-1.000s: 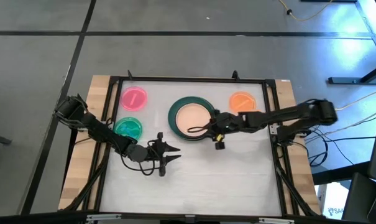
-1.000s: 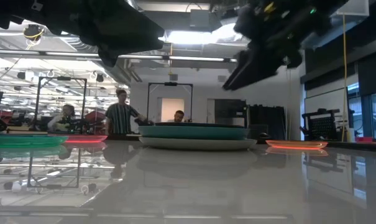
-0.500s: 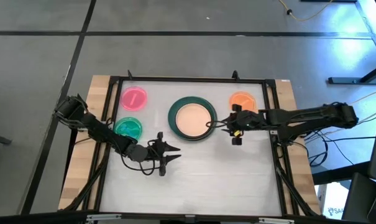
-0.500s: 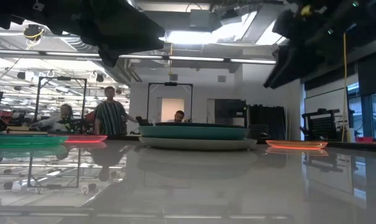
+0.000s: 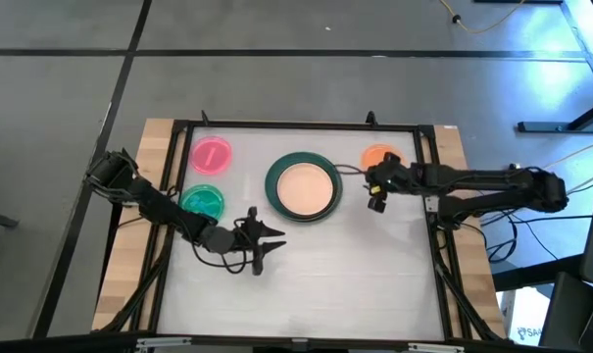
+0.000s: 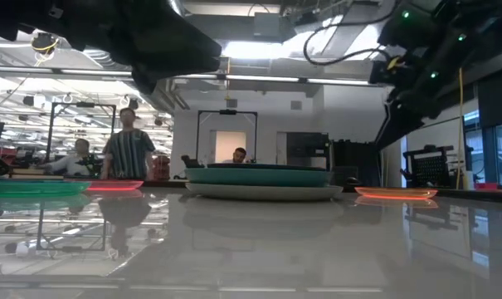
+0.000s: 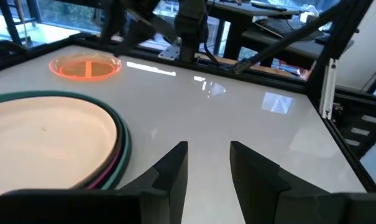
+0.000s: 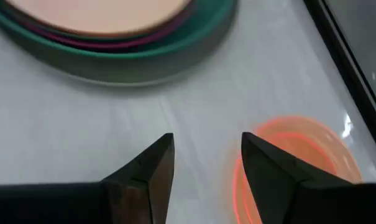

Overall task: Stack plastic plates
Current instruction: Stack the light orange plate on the orange plate

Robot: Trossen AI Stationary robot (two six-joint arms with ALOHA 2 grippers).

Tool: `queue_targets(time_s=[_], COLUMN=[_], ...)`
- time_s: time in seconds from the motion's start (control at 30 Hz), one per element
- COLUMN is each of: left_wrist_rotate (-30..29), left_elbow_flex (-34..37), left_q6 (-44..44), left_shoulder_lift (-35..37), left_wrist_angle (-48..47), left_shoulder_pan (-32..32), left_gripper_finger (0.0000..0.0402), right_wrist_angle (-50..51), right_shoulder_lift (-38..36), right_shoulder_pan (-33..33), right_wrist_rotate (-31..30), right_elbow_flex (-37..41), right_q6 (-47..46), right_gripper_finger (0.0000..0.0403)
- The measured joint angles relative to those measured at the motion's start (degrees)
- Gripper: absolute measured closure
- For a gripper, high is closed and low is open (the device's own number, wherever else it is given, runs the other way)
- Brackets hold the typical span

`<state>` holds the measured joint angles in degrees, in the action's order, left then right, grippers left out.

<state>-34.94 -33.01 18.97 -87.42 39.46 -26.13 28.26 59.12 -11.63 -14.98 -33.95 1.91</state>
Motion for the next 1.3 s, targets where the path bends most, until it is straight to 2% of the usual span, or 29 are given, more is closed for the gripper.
queue_targets(time_s=[0.17, 0.43, 0.77, 0.93, 1.17, 1.3], left_wrist_rotate=[0.12, 0.11, 0.11, 0.09, 0.09, 0.09], left_elbow_flex=[0.00, 0.00, 0.00, 0.00, 0.00, 0.00], left_q6=[0.15, 0.15, 0.15, 0.17, 0.39, 0.39], left_shoulder_lift=[0.00, 0.00, 0.00, 0.00, 0.00, 0.00], left_wrist_angle=[-0.08, -0.06, -0.04, -0.02, -0.15, -0.18], left_shoulder_pan=[-0.24, -0.24, -0.24, -0.26, -0.26, -0.26], left_gripper_finger=[0.0289, 0.0289, 0.0289, 0.0289, 0.0289, 0.0289], right_wrist_angle=[0.53, -3.01, -7.95, -8.83, -9.50, -9.88], right_shoulder_lift=[2.90, 11.88, 22.66, 24.46, 24.55, 24.60], right_shoulder_pan=[-4.73, -9.62, -10.31, -11.41, -15.17, -15.91], right_wrist_rotate=[1.60, 2.07, -0.40, -1.28, 1.06, 2.53], right_elbow_flex=[0.00, 0.00, -0.01, -0.22, -0.22, -0.18], right_q6=[-1.50, -0.20, -0.13, -0.19, -0.41, -0.01], right_gripper_finger=[0.0226, 0.0226, 0.0226, 0.0226, 0.0228, 0.0254])
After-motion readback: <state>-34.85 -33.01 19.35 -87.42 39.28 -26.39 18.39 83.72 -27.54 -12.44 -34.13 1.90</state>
